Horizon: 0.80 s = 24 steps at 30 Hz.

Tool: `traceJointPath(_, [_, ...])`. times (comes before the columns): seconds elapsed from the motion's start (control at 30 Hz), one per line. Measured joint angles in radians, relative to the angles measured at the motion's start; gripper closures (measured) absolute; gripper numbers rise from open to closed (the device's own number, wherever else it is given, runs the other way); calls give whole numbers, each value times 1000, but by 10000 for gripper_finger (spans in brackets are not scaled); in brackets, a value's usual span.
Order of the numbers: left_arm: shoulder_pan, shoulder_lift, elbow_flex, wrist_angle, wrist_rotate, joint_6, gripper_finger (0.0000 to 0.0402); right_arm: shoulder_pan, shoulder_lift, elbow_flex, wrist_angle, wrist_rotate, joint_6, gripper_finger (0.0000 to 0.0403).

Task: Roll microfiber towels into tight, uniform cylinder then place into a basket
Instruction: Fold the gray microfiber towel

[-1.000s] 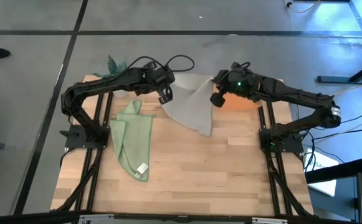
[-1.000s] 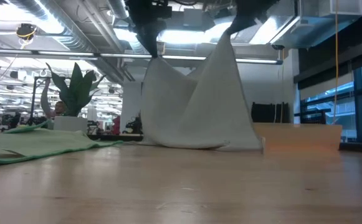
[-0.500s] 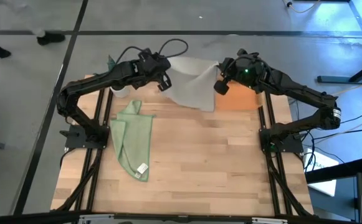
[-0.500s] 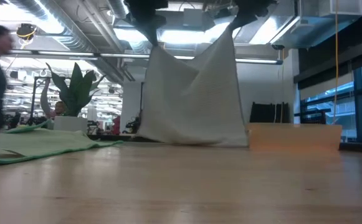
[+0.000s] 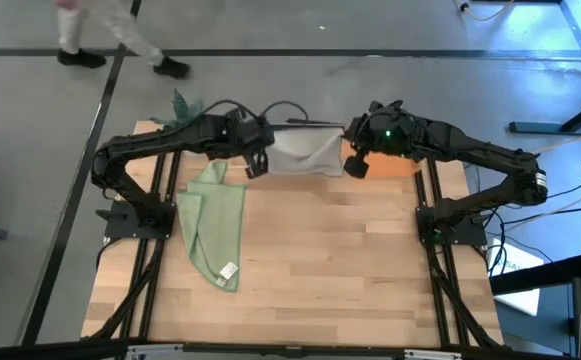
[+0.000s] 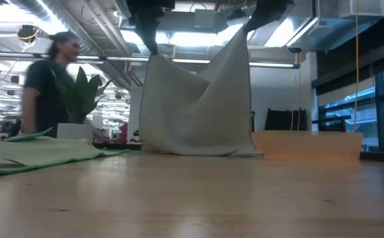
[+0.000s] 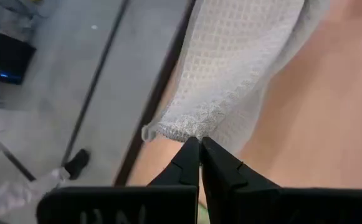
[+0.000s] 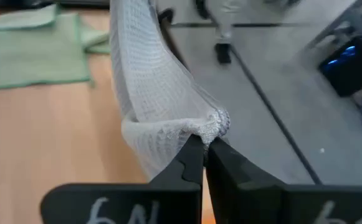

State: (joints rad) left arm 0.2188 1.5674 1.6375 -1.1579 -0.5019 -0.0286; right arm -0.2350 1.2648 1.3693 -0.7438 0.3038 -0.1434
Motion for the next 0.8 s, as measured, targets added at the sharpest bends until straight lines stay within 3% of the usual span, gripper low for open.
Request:
traceJointPath(0.27, [-98, 4, -13, -25, 126, -102, 401, 94, 0, -1, -153, -103, 117, 393])
traceJointPath(0.47, [-162, 4, -120, -20, 188, -177, 401, 160, 25, -2, -250, -122, 196, 393])
traceJointPath(0.63, [-220, 4, -220, 6, 232, -218, 401, 214, 77, -2, -273, -210, 217, 393])
traceJointPath(0.8, [-247, 4, -243, 10, 203, -241, 401, 232, 114, -3, -248, -194, 183, 393])
